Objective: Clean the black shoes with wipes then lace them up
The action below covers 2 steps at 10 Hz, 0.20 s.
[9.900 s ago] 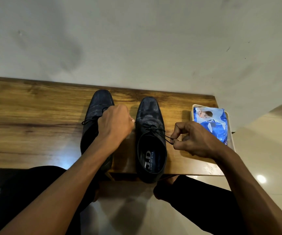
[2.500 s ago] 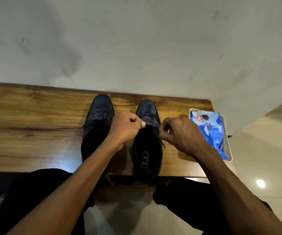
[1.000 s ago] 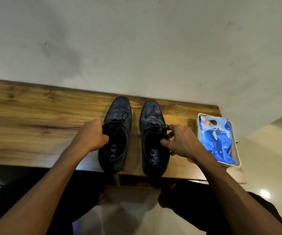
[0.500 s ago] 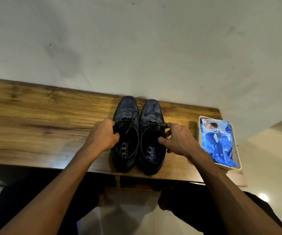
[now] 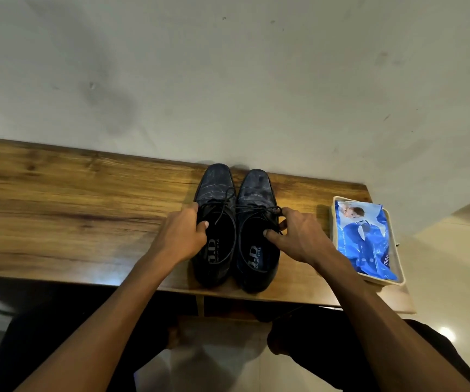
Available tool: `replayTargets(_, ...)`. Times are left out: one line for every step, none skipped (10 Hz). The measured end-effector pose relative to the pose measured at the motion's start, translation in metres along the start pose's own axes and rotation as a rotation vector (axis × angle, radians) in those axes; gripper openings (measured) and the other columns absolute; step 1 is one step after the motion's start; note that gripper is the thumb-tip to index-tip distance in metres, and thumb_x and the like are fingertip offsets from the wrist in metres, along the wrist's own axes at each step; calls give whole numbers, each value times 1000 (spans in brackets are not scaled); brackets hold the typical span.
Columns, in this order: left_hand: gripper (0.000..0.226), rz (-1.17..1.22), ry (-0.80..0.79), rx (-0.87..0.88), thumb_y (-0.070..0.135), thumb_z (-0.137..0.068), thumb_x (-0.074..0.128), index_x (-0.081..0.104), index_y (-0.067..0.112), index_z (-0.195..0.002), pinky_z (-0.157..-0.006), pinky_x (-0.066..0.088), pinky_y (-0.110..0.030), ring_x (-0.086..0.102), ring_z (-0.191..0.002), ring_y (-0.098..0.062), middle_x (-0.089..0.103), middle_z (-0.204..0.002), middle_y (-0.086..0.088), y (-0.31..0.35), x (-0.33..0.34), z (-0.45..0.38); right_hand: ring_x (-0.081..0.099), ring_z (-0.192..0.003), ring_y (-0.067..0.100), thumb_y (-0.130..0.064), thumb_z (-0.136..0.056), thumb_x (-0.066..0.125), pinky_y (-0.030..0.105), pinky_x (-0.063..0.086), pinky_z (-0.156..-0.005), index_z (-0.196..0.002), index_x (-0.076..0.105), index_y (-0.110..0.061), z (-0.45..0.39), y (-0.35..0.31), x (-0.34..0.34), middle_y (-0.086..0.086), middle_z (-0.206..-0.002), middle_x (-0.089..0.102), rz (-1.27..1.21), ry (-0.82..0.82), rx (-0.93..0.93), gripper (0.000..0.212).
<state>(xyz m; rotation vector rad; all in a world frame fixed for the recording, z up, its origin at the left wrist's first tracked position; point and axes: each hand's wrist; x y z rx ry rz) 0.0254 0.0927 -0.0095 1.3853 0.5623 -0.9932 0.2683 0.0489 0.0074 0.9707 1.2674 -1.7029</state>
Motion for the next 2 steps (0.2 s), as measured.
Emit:
replayTargets(70,67,-75,-9,41,-98,53,21,12,-153,-95,52,-48,60,-116,-30,60,-132,-14,3,-1,8,63,-110,29,-57,-88,64,41,53,-88,-143,42,-19,6,0,1,8,-128,65,20,51,-5,70)
replayTargets(110,74,-193,23,62,-88,57,-16,18,-156,-116,34,-50,23,-149,-32,12,-165,-14,6,-10,23,53,-129,30,-70,-84,60,45,48,-103,-155,23,-23,20,-8,0,9,-150,48,-26,50,-60,93)
Point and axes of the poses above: each hand's wrist, its own z-axis away from the middle knuckle, its own x-axis out of the palm, y = z × x
